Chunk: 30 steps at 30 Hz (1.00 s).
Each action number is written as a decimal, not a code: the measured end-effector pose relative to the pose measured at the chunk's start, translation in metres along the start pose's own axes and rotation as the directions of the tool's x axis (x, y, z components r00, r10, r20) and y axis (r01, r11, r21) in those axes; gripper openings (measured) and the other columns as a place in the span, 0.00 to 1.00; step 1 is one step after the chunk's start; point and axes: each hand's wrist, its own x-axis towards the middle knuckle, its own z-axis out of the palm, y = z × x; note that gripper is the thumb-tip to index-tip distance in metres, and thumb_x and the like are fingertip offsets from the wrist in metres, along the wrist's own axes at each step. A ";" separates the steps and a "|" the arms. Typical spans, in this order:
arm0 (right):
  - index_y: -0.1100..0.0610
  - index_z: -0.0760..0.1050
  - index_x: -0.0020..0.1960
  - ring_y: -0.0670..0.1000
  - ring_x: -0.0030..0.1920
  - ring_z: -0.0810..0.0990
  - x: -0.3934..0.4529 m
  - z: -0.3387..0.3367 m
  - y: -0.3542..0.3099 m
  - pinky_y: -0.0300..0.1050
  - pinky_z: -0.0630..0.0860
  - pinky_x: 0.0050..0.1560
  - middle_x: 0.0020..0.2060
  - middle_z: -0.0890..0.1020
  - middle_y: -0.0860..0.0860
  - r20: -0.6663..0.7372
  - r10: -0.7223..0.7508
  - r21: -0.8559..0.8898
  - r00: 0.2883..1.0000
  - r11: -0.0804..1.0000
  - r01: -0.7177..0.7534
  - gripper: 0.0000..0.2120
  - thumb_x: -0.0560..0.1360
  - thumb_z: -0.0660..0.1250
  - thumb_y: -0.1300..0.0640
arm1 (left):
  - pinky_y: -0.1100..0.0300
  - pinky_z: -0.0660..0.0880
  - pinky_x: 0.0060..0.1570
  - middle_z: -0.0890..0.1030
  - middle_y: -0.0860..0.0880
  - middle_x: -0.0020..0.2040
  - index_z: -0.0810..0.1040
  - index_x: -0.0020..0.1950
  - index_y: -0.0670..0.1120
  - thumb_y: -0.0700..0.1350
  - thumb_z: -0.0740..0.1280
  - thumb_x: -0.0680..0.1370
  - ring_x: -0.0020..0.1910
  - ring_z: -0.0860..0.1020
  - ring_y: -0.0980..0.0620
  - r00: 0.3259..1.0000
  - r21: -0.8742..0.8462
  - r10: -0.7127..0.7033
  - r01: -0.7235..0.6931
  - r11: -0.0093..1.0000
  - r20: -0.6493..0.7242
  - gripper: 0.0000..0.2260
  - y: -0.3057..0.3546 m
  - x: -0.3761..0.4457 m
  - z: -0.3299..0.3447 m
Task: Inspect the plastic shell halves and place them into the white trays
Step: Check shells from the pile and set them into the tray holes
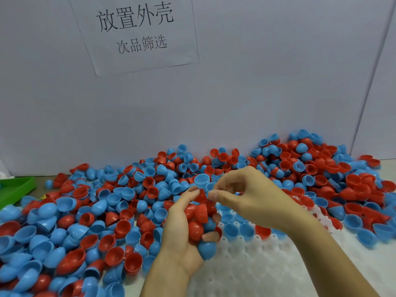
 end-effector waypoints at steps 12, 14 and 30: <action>0.43 0.68 0.51 0.54 0.30 0.82 0.003 0.010 0.002 0.53 0.81 0.37 0.31 0.82 0.56 -0.070 -0.046 -0.189 0.996 0.981 0.032 0.14 0.76 0.67 0.61 | 0.66 0.64 0.18 0.79 0.43 0.39 0.76 0.61 0.49 0.48 0.66 0.80 0.28 0.75 0.50 0.996 0.129 0.084 -0.078 0.989 -0.035 0.10 -0.005 0.003 0.000; 0.47 0.74 0.55 0.53 0.31 0.82 0.004 0.012 0.003 0.47 0.81 0.37 0.32 0.82 0.56 -0.059 -0.045 -0.236 0.997 0.971 0.029 0.11 0.77 0.66 0.61 | 0.66 0.65 0.19 0.80 0.43 0.40 0.75 0.64 0.48 0.48 0.66 0.81 0.28 0.75 0.50 0.995 0.146 0.090 -0.082 0.986 -0.046 0.13 -0.006 0.004 0.000; 0.48 0.82 0.51 0.42 0.35 0.76 -0.053 -0.119 0.068 0.33 0.68 0.32 0.39 0.79 0.43 -0.329 0.426 -0.522 0.843 0.662 -0.538 0.08 0.77 0.70 0.60 | 0.66 0.65 0.18 0.81 0.45 0.33 0.77 0.57 0.50 0.43 0.68 0.77 0.25 0.76 0.49 0.990 0.113 0.129 -0.123 0.986 -0.049 0.09 -0.004 0.006 -0.002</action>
